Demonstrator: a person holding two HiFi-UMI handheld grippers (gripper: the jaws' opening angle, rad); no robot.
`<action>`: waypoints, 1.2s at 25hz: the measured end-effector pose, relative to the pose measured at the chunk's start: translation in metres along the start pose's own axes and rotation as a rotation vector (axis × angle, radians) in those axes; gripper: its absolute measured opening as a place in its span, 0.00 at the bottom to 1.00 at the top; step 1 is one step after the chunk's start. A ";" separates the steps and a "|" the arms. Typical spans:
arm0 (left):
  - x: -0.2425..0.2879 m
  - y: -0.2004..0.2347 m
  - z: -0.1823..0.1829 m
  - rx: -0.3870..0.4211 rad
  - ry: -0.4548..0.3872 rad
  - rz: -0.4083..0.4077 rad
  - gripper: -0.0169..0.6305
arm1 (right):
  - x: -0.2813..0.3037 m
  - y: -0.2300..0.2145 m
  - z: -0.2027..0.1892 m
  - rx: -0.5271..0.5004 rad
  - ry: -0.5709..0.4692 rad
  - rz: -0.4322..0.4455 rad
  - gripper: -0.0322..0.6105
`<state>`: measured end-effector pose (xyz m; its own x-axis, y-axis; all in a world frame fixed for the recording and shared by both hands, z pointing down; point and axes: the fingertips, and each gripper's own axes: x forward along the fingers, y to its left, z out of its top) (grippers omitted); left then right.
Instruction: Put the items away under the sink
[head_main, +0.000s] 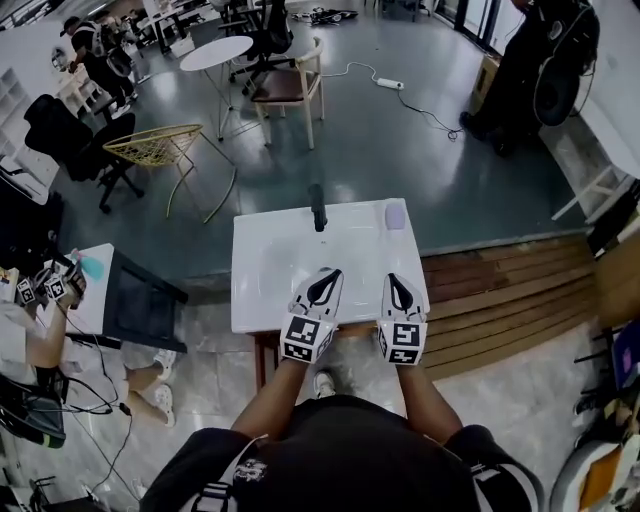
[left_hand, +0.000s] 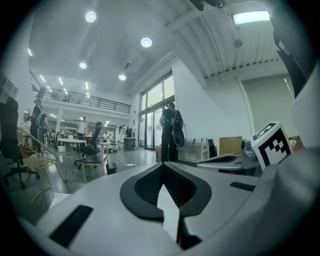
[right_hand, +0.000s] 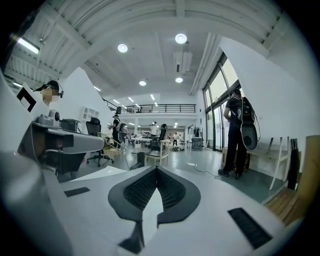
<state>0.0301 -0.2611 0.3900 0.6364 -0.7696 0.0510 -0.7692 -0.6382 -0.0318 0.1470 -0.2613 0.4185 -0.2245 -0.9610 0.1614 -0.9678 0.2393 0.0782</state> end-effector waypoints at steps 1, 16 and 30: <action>0.002 0.005 0.000 0.000 -0.002 -0.009 0.04 | 0.005 0.002 0.001 -0.003 0.004 -0.005 0.09; 0.021 0.043 -0.024 -0.048 0.024 -0.015 0.04 | 0.046 -0.007 0.004 -0.027 0.025 -0.050 0.09; 0.111 0.073 -0.043 -0.014 0.086 0.034 0.04 | 0.136 -0.061 -0.022 -0.036 0.094 -0.002 0.09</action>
<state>0.0426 -0.3925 0.4367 0.6032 -0.7860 0.1359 -0.7914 -0.6110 -0.0210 0.1777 -0.4036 0.4574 -0.2092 -0.9447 0.2527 -0.9632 0.2437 0.1136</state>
